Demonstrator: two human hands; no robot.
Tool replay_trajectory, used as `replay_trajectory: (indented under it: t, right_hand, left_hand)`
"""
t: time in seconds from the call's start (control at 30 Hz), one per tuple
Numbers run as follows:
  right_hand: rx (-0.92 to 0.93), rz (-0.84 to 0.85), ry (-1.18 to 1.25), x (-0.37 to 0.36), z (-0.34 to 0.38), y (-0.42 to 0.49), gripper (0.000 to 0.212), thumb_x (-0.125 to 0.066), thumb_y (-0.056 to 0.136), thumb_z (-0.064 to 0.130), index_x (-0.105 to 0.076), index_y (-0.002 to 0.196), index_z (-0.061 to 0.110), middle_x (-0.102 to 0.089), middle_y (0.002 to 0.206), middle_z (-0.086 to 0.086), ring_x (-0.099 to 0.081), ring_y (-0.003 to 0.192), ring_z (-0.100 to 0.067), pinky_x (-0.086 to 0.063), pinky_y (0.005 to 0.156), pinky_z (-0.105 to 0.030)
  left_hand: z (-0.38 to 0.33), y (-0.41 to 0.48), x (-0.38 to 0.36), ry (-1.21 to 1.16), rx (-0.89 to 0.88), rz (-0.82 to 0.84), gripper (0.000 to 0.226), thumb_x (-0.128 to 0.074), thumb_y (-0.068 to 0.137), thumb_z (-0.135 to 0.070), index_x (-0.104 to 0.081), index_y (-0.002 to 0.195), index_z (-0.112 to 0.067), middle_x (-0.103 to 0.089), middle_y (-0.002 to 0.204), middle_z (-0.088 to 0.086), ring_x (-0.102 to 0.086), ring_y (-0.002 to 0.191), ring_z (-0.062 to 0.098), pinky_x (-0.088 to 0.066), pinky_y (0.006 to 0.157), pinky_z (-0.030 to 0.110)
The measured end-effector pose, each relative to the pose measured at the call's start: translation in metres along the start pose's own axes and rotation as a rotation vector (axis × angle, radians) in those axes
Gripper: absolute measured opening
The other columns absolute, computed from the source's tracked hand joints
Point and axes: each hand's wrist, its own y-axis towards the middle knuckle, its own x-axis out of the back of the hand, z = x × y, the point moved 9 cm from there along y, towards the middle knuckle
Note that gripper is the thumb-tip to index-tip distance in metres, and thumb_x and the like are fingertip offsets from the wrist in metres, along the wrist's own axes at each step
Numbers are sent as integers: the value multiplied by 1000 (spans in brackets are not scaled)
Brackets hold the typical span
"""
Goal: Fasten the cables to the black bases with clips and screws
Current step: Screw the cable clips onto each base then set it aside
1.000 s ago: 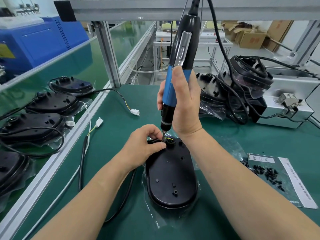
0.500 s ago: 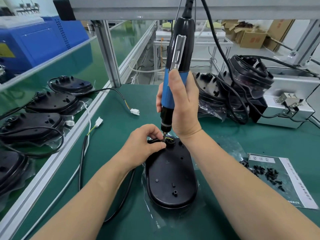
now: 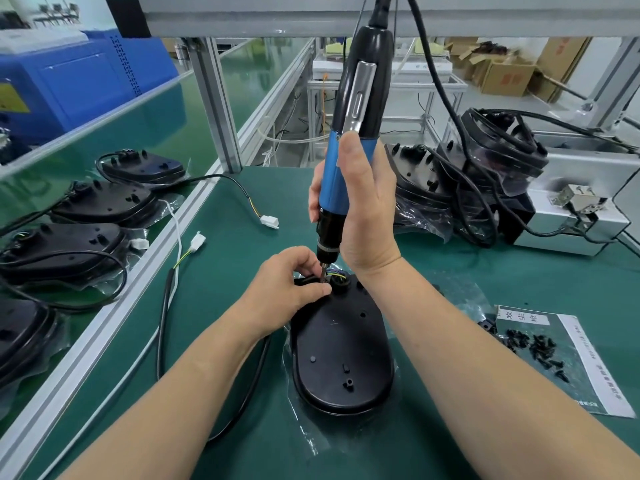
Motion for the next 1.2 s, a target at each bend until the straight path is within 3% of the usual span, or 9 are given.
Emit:
replay_trajectory:
  t: [0.27,0.7,0.83,0.93,1.03,1.2]
  right_hand:
    - [33,-9,-8,2,4,0,27,-57,88,46,-49,86,21,-52,66,-8,-48,52,-23,-41,47,-35]
    - [28,17,-13,0,1,-4,28,-57,88,46,-50,86,20,-53,68,-8,-49,52,-24,-42,48,-36]
    - [60,-16,22,6,11,2,29,-56,90,44,-48,88,17,-51,67,-10,-49,50,-23,-41,46,-33]
    - [45,-23,22,6,7,1,31,-56,89,45,-47,87,15,-50,67,-12,-47,51,-23,-41,47,-32]
    - [35,-23,25,4,4,0,28,-56,88,45,-48,86,18,-49,67,-12,-47,52,-24,-41,47,-32]
    - [29,8,10,0,2,0,26,-57,89,45,-50,87,21,-53,65,-7,-48,50,-23,-42,46,-33]
  left_hand:
    - [-1,-1,0,12,7,8,23,-81,75,-12,-60,76,-21,-60,77,-13,-55,81,5,-42,78,15]
    - [4,-4,1,-28,39,5,27,-81,75,-12,-59,73,-27,-64,80,-11,-57,83,4,-43,78,11]
    - [14,-6,1,-145,96,28,13,-72,83,-4,-70,88,-17,-69,95,7,-62,94,16,-48,90,26]
    - [19,-9,0,-222,142,9,16,-69,84,1,-69,88,-15,-68,93,4,-61,91,12,-48,91,31]
    - [22,-8,-1,-246,164,10,13,-70,83,1,-70,91,-9,-70,98,12,-61,92,15,-49,91,33]
    - [24,-9,-3,-306,172,-15,13,-74,80,0,-70,86,-12,-68,92,5,-60,83,9,-48,81,20]
